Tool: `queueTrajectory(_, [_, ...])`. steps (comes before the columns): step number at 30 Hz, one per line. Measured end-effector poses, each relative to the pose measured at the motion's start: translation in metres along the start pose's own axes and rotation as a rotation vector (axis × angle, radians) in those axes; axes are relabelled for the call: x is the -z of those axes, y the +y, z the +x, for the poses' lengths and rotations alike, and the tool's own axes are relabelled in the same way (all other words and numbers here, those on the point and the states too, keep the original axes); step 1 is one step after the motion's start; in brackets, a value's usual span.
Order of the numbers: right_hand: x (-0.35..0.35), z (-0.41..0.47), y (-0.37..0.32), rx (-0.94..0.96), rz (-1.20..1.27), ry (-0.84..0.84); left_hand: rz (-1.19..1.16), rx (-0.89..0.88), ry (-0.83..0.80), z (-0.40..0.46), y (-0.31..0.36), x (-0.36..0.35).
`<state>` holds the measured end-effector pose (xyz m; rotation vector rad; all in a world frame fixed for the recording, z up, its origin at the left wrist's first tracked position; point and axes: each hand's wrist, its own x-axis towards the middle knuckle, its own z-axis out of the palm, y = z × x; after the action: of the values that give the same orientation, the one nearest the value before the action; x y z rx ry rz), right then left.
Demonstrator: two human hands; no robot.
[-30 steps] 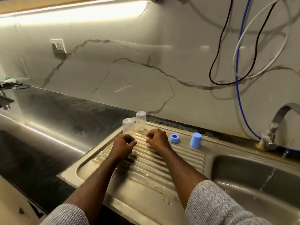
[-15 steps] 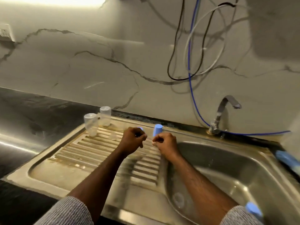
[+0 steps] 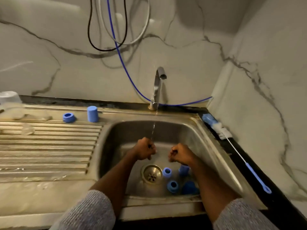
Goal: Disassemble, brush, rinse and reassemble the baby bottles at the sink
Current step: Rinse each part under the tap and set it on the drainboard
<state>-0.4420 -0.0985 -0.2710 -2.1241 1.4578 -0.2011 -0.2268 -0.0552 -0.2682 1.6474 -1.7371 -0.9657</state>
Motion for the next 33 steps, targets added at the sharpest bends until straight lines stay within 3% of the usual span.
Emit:
queueTrajectory(4, [-0.015, 0.005, -0.008, -0.098, -0.215, -0.211, 0.02, 0.056, 0.015, 0.006, -0.012, 0.004])
queueTrajectory(8, [-0.03, 0.01, -0.013, -0.103, -0.435, -0.239, 0.012, 0.095, 0.065, 0.009, -0.021, 0.009])
queueTrajectory(12, [-0.035, 0.019, -0.017, -0.101, -0.453, -0.297, -0.029, 0.104, 0.076, 0.017, -0.023, 0.01])
queueTrajectory(16, [-0.038, 0.037, -0.018, -0.052, -0.224, -0.121, -0.067, 0.12, 0.136, 0.025, -0.024, 0.007])
queueTrajectory(22, [-0.033, 0.072, -0.046, -0.016, 0.403, 0.23, -0.138, 0.12, 0.311, 0.041, -0.031, 0.005])
queueTrajectory(25, [-0.035, 0.086, -0.053, -0.028, 0.67, 0.174, -0.192, 0.106, 0.344, 0.048, -0.038, 0.005])
queueTrajectory(33, [-0.034, 0.092, -0.05, 0.0, 0.968, 0.155, -0.519, 0.055, 0.257, 0.051, -0.029, -0.002])
